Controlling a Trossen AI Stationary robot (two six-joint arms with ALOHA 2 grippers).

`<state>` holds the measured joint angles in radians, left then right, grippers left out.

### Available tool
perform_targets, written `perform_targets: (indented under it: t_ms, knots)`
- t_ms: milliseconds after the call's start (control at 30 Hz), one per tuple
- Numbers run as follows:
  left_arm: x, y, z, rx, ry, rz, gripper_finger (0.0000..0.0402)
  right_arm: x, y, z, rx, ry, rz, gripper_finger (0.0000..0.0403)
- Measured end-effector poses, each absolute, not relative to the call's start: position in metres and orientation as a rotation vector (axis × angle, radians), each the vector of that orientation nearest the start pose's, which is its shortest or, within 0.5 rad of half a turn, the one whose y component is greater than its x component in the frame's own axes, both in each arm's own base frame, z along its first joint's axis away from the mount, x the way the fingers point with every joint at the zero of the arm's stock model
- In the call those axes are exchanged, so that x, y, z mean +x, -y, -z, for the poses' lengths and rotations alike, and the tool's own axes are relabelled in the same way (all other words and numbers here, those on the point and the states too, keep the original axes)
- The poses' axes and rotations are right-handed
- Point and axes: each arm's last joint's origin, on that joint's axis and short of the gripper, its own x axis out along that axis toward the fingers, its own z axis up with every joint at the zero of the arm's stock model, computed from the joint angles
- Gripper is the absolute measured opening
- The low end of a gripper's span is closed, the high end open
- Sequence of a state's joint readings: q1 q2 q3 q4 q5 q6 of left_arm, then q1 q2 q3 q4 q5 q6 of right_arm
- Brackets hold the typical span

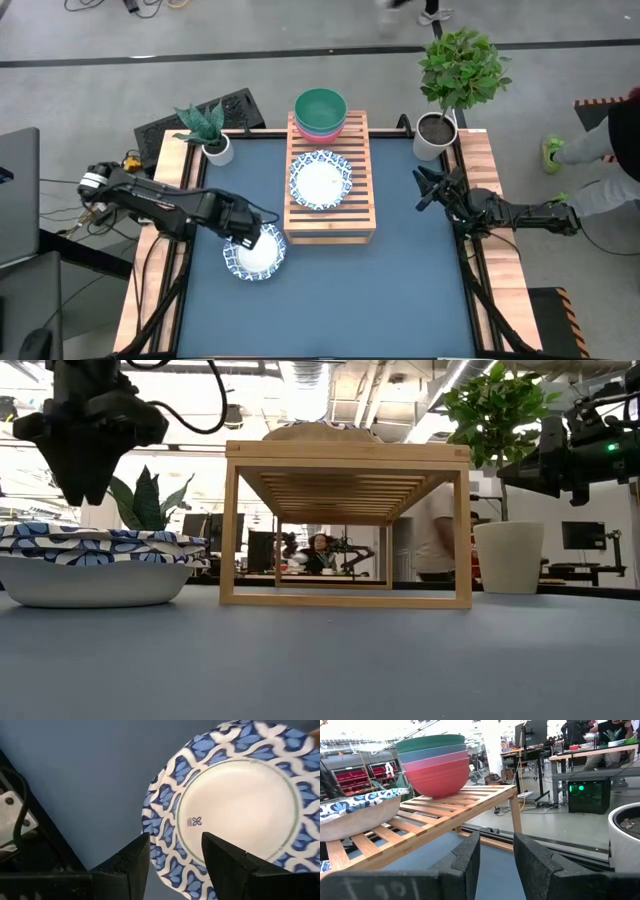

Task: Place and stack bowls onto a shelf
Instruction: Stack the white patterned bowl on the white patterned bowl

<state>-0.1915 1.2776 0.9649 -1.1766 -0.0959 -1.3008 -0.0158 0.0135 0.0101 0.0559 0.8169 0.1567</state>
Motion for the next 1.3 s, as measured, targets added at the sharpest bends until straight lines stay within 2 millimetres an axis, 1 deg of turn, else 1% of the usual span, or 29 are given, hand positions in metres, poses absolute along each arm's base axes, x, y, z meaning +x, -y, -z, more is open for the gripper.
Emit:
perform_targets:
  t_ms: [133,467,733,833,1000,1300]
  knots:
    - [0.205,0.044,-0.233,-0.807,-1.319,-0.864,0.0165,0.088,0.022,-0.171,0.168,0.115,0.827,0.0143]
    - [0.212,0.053,-0.215,-0.729,-1.44,-0.877,0.0165,0.088,0.022,-0.171,0.168,0.115,0.827,0.0143]
    - [0.212,0.052,-0.214,-0.708,-1.432,-0.878,0.0165,0.088,0.022,-0.171,0.169,0.116,0.827,0.0143]
    - [0.21,0.052,-0.208,-0.707,-1.442,-0.891,0.0165,0.088,0.022,-0.171,0.17,0.117,0.827,0.0143]
    - [0.203,0.051,-0.195,-0.761,-1.429,-0.863,0.0165,0.088,0.023,-0.171,0.174,0.121,0.827,0.0143]
    - [0.201,0.05,-0.192,-0.755,-1.408,-0.857,0.0162,0.088,0.023,-0.171,0.192,0.131,0.826,0.0143]
